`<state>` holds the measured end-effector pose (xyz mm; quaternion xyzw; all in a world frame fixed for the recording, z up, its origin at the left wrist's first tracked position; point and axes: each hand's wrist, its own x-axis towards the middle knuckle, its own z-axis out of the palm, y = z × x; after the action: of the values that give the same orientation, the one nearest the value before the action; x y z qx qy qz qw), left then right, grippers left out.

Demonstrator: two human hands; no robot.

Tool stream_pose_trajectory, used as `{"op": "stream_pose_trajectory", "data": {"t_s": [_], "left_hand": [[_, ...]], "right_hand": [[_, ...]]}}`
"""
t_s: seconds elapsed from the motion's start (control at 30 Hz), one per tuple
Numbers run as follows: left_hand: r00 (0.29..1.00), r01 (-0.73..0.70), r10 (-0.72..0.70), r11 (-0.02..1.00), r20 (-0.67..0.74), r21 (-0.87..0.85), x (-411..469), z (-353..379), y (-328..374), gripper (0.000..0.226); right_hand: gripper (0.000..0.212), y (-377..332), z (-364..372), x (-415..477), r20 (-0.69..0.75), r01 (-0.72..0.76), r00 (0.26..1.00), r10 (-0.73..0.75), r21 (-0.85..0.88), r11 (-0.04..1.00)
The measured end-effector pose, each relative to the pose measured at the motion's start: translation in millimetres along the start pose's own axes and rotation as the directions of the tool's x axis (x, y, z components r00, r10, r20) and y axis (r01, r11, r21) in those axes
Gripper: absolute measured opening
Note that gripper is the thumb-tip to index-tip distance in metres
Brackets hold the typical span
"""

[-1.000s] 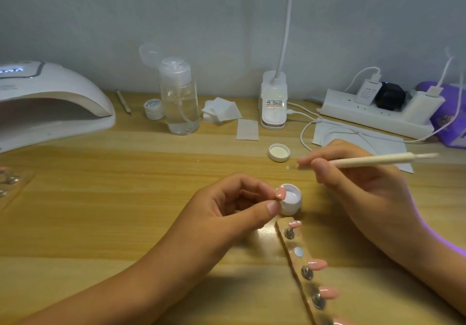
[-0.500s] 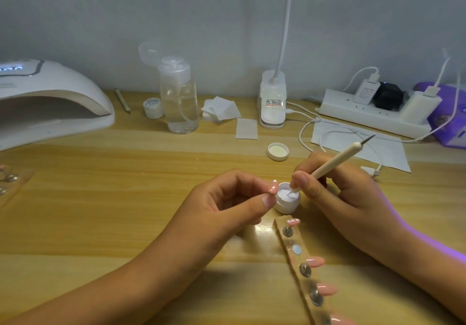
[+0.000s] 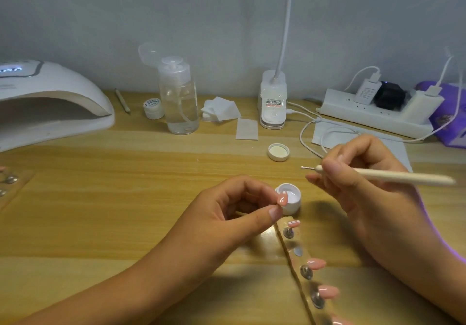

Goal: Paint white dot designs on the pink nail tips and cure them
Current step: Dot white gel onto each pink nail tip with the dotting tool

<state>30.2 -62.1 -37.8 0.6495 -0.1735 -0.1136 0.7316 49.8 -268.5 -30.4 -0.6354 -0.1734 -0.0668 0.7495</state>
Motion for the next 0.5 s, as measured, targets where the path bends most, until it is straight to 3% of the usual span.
{"op": "stream_pose_trajectory", "data": {"t_s": [0.1, 0.2, 0.5], "left_hand": [[1.0, -0.003, 0.002, 1.0, 0.01, 0.021, -1, 0, -1, 0.008], [1.0, -0.005, 0.003, 0.999, 0.029, 0.042, -1, 1, 1, 0.009], [1.0, 0.008, -0.009, 0.997, 0.014, 0.073, -2, 3, 3, 0.01]], "right_hand": [[0.018, -3, 4, -1, 0.048, -0.083, 0.996, 0.077, 0.142, 0.986], [0.018, -5, 10, -2, 0.064, -0.148, 0.989, 0.137, 0.235, 0.961], [0.022, -10, 15, -7, 0.124, -0.208, 0.975, 0.184, 0.217, 0.954]]}}
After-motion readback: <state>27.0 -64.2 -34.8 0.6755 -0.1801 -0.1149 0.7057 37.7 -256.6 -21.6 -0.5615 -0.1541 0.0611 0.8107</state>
